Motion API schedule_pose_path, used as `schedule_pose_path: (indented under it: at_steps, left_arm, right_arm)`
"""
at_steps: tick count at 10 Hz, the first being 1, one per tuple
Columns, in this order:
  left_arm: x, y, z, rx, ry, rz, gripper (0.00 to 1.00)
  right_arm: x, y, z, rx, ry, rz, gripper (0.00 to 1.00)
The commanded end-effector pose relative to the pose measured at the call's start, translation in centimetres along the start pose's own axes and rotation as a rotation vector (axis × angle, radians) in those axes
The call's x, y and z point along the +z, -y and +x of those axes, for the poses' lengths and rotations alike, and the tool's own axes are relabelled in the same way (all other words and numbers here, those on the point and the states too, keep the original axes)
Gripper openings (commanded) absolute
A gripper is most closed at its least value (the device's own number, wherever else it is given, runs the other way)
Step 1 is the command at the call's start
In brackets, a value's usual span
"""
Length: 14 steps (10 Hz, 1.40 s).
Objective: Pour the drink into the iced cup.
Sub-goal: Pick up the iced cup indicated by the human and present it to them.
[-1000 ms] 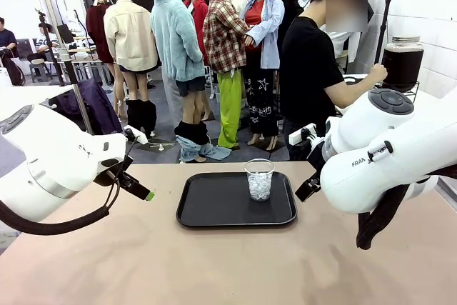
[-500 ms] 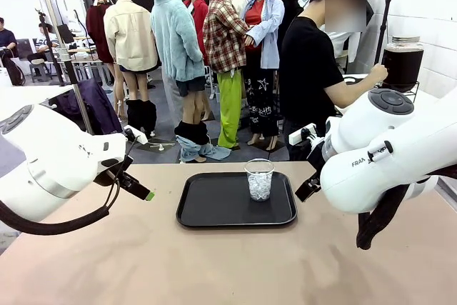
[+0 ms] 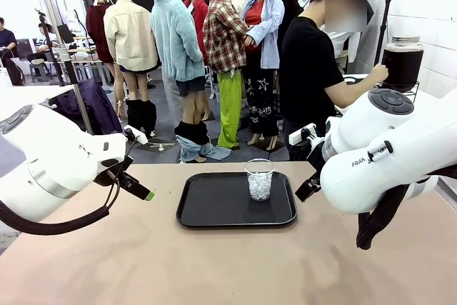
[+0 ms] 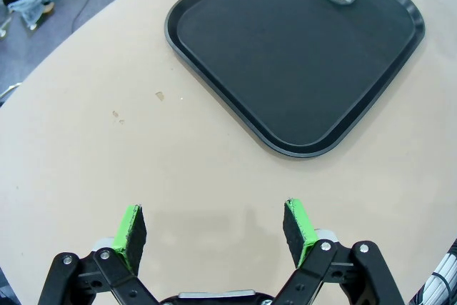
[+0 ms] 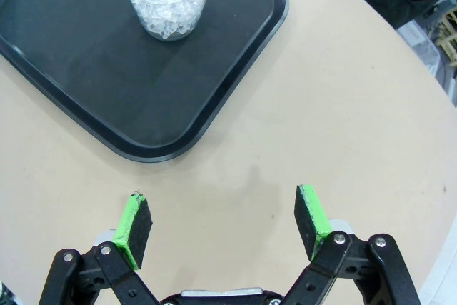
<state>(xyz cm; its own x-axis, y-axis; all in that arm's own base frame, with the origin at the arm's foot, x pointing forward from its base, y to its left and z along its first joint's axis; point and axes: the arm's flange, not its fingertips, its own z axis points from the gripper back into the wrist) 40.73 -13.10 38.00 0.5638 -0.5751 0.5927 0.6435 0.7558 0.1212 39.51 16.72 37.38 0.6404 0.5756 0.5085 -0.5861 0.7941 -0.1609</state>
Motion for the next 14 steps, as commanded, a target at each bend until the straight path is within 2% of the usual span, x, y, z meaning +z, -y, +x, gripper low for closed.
schedule_pose_path:
  at_steps: [1, 14]
  left_arm:
    - [0.01, 0.03, 0.05, -0.008, 0.003, 0.012, 1.0]
    - [0.01, 0.03, 0.05, -0.008, 0.003, 0.012, 1.0]
  right_arm:
    - [-0.02, -0.04, -0.02, 0.0, 0.0, 0.001, 1.0]
    - [-0.02, -0.04, -0.02, 0.0, 0.0, 0.001, 1.0]
